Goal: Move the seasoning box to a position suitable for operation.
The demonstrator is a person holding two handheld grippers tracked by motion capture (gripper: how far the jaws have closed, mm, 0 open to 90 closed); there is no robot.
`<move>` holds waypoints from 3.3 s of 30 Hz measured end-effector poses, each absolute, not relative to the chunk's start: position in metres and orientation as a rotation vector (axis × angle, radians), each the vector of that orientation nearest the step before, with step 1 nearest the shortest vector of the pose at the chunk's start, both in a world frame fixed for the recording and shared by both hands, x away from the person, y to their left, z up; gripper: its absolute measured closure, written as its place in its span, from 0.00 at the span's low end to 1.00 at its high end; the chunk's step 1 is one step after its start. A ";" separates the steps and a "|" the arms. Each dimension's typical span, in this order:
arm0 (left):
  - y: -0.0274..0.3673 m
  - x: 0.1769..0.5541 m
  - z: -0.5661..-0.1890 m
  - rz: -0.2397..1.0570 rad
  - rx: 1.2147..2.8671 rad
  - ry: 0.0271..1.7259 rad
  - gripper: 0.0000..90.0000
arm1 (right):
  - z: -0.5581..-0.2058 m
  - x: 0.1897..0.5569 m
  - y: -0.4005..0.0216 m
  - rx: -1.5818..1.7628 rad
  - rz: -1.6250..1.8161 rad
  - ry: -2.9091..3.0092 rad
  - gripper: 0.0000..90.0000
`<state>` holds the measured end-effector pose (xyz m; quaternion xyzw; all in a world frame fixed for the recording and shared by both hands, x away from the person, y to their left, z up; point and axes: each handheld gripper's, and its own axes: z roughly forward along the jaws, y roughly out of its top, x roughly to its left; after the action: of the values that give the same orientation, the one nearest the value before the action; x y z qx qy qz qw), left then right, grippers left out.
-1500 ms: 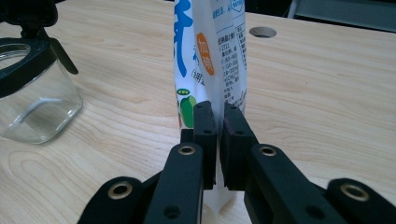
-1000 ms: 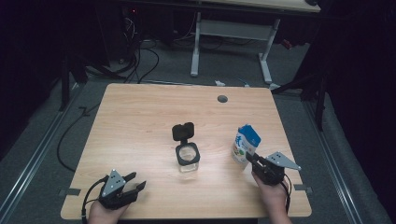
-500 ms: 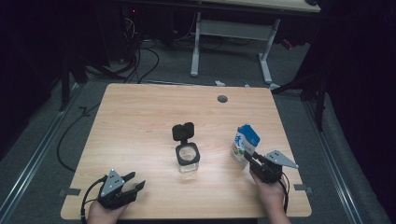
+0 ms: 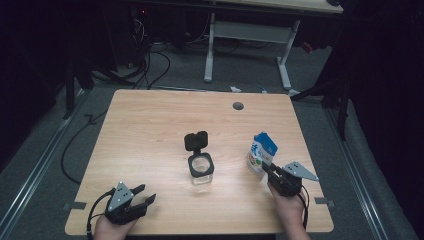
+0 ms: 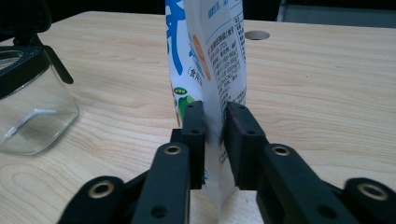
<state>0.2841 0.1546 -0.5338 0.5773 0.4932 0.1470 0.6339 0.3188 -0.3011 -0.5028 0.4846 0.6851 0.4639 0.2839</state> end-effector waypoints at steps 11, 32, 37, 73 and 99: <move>0.154 0.283 -0.533 0.333 1.316 1.124 0.52 | -0.489 0.326 -0.297 1.281 1.179 1.921 0.93; 0.151 0.282 -0.532 0.317 1.317 1.112 0.52 | -0.454 0.321 -0.297 1.249 1.124 2.140 0.94; 0.150 0.281 -0.531 0.312 1.314 1.106 0.51 | -0.444 0.319 -0.293 1.242 1.077 2.203 0.95; 0.149 0.279 -0.528 0.295 1.311 1.072 0.51 | -0.405 0.332 -0.276 1.297 0.716 2.496 0.96; 0.148 0.278 -0.529 0.293 1.309 1.068 0.51 | -0.394 0.340 -0.272 1.289 0.523 2.631 0.99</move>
<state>0.2781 0.1485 -0.5291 0.5772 0.4709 0.1294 0.6545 0.3399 -0.2716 -0.3939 0.4317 0.8809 0.1753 0.0827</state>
